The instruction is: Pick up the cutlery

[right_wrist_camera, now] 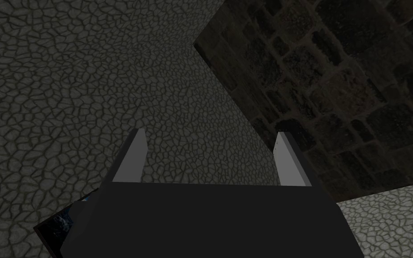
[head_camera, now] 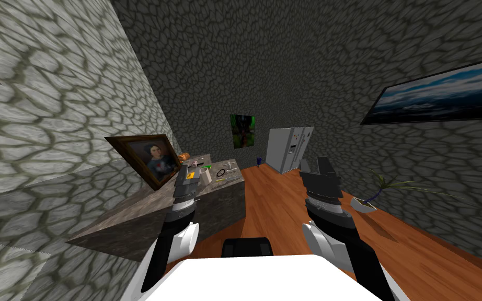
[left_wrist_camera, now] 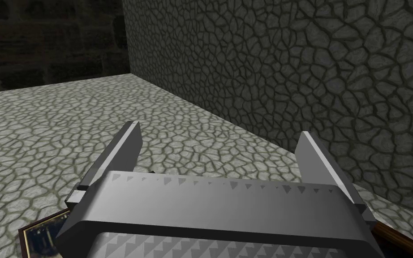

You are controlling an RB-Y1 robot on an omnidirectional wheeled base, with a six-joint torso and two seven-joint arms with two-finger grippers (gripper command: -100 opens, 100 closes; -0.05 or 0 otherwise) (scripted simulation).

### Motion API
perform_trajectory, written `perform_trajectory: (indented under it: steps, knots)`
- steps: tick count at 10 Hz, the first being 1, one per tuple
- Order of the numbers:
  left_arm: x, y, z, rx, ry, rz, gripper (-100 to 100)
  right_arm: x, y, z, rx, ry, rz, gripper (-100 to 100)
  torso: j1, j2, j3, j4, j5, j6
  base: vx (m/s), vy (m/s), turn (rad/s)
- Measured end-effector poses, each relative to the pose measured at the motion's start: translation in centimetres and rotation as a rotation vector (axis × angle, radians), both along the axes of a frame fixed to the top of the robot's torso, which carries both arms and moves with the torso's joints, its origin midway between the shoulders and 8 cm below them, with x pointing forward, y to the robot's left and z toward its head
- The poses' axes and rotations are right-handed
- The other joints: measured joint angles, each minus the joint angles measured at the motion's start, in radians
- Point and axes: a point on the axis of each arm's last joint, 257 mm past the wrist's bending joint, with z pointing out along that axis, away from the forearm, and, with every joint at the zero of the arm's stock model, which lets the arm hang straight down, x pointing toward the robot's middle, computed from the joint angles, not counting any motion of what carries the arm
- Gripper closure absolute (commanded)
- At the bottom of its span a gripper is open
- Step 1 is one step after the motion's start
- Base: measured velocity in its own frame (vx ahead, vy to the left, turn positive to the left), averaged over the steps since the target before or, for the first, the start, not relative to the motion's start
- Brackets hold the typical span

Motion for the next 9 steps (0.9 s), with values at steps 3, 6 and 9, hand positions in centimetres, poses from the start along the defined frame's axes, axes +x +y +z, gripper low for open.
perform_trajectory:
  steps: [3,6,9]
  knots:
    - [0.1,0.2,0.6,0.044,0.010,-0.031,-100,0.0,0.0,0.0,0.000,0.000,0.000,0,-0.003,0.000,0.000,0.000,-0.001,0.000,0.003,-0.060,-0.023]
    - [0.4,1.6,1.6,0.052,0.030,-0.054,-100,0.0,0.0,0.0,0.000,0.000,0.000,0,-0.006,-0.001,-0.001,0.000,-0.001,0.000,0.018,-0.089,-0.055]
    - [0.7,3.4,2.3,0.029,0.056,-0.063,-100,0.0,0.0,0.0,0.000,0.000,0.000,0,-0.004,-0.001,0.000,0.000,-0.001,0.000,0.017,-0.066,-0.051]
